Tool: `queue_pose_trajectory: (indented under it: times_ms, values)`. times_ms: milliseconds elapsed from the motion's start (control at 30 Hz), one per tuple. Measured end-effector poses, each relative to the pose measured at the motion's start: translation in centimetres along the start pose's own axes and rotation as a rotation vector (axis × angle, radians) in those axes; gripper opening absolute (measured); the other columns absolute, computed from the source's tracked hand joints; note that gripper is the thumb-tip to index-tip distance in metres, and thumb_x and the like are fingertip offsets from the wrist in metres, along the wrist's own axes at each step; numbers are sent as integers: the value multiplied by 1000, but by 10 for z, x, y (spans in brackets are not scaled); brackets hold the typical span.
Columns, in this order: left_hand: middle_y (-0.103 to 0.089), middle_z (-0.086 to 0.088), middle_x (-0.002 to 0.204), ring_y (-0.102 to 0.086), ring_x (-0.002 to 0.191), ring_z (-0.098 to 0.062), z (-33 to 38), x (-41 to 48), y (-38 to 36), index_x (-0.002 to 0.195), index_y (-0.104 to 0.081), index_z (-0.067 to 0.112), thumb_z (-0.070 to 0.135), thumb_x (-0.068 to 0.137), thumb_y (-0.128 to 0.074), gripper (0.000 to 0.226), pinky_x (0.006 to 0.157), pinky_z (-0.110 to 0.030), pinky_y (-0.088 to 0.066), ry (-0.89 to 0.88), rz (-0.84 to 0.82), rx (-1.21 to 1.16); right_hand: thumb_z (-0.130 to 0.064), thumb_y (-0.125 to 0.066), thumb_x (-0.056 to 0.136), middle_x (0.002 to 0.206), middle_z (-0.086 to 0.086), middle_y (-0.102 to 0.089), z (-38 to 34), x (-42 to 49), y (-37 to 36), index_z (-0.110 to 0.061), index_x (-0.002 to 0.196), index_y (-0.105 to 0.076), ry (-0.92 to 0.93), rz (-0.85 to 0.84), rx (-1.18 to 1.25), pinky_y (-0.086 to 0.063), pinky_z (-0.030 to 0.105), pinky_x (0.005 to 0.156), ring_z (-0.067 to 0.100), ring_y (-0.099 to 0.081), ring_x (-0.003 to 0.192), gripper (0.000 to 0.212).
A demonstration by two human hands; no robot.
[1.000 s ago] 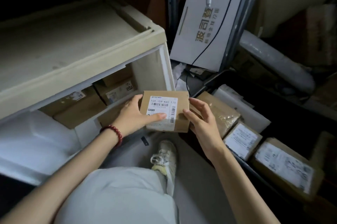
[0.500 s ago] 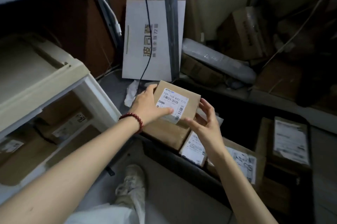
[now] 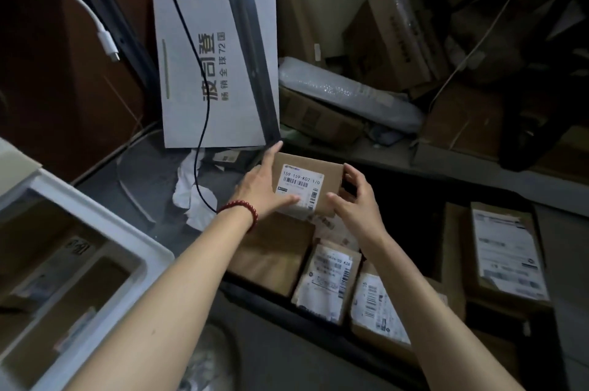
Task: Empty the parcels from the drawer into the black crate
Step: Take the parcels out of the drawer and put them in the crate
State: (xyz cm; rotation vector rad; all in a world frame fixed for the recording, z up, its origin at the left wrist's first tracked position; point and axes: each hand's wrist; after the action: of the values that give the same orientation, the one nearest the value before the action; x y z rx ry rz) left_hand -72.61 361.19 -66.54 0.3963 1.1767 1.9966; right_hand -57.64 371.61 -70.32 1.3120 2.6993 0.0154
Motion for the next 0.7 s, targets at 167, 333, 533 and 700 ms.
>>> queue_pose_trajectory:
  times_ms: [167,333,533,700]
  values:
    - [-42,-10,132,-46,121,-29,-15,23,-20,146,-21,42,38,76,-76,89,101,-40,-39,-22,-18,25,-10,-70,84,142,9,-39,24,14,-18,-27,148,-29,-62,20,-100,-44,43,106,19,-46,126,78]
    - [-38,-8,136,-46,123,-31,-30,35,-35,143,-26,40,42,81,-69,75,105,-46,-38,7,-78,91,-13,-75,81,143,9,-38,42,23,-31,-25,148,-27,-72,17,-186,-39,43,110,22,-44,130,83]
    - [-29,-9,148,-32,134,-32,-52,22,-51,143,-27,36,52,83,-60,71,108,-48,-25,62,19,275,-22,-74,83,146,8,-34,54,24,-54,-23,152,-19,-97,-71,-296,-33,28,111,19,-41,133,88]
    - [-24,-5,149,-33,132,-29,-58,16,-60,146,-27,28,56,84,-57,75,107,-45,-25,38,109,340,-28,-71,85,146,6,-32,54,24,-64,-24,152,-20,-70,-21,-364,-25,16,98,18,-37,134,85]
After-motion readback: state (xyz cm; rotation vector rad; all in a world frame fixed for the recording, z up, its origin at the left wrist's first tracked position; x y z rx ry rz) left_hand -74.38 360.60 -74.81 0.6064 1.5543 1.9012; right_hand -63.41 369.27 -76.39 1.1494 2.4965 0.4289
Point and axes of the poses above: each hand's wrist, its own x-axis towards the middle knuckle, its own y-axis out of the back of the hand, z = x × y
